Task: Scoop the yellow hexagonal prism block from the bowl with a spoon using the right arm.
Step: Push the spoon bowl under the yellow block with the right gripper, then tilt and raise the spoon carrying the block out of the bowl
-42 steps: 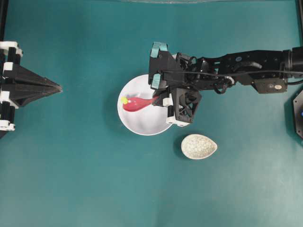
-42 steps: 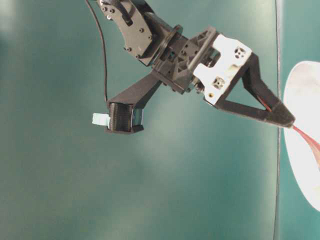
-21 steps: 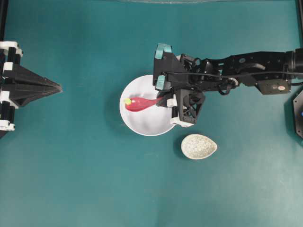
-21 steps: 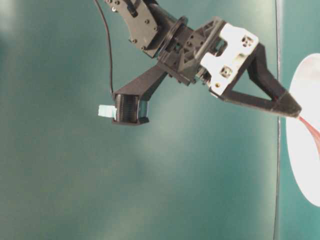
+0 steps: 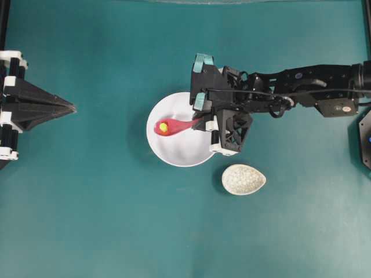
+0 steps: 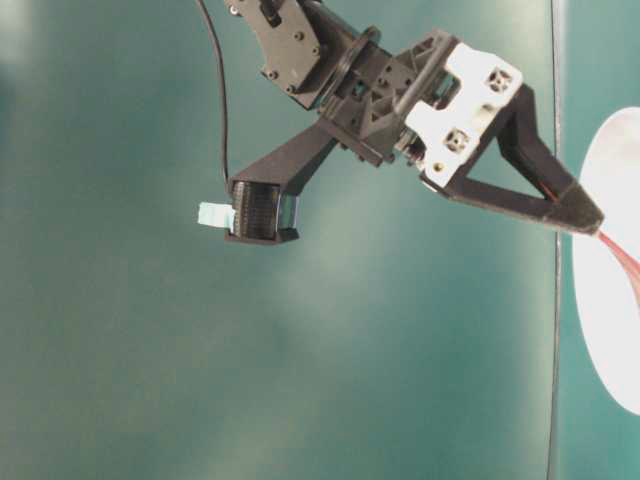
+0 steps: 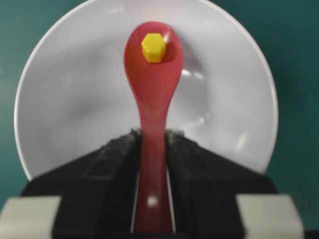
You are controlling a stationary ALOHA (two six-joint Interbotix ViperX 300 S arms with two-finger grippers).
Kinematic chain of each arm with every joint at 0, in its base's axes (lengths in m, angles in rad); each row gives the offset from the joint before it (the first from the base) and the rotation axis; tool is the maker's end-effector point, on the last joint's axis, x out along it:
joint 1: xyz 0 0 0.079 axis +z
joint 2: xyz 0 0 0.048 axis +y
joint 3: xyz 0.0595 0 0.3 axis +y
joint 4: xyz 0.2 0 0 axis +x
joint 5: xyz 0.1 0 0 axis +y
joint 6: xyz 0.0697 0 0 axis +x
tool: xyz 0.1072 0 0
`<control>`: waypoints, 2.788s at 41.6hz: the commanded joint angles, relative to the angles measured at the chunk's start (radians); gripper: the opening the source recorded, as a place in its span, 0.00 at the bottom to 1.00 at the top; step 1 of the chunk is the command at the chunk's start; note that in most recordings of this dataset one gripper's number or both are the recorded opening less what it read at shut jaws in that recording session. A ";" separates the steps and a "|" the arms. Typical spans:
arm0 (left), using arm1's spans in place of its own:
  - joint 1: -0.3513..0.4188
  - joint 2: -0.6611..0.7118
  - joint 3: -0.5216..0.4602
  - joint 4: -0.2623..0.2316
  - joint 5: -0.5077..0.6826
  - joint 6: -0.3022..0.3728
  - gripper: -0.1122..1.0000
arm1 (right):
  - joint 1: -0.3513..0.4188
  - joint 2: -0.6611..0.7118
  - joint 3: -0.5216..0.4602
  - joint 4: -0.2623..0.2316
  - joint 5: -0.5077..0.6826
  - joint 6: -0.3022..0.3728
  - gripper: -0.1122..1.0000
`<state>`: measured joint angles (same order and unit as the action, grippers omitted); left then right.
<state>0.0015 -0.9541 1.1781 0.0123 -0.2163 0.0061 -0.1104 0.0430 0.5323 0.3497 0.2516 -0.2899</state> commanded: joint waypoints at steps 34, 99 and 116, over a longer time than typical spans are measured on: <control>0.000 0.008 -0.028 0.003 -0.011 0.000 0.10 | 0.020 -0.094 0.077 0.015 -0.114 0.000 0.32; 0.000 0.011 -0.029 0.003 -0.021 -0.002 0.10 | 0.044 -0.221 0.241 0.026 -0.235 0.000 0.32; 0.000 0.011 -0.029 0.003 -0.023 -0.002 0.10 | 0.044 -0.230 0.238 0.026 -0.235 0.000 0.32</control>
<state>0.0015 -0.9526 1.1781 0.0123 -0.2301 0.0061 -0.0706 -0.1519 0.7823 0.3712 0.0261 -0.2899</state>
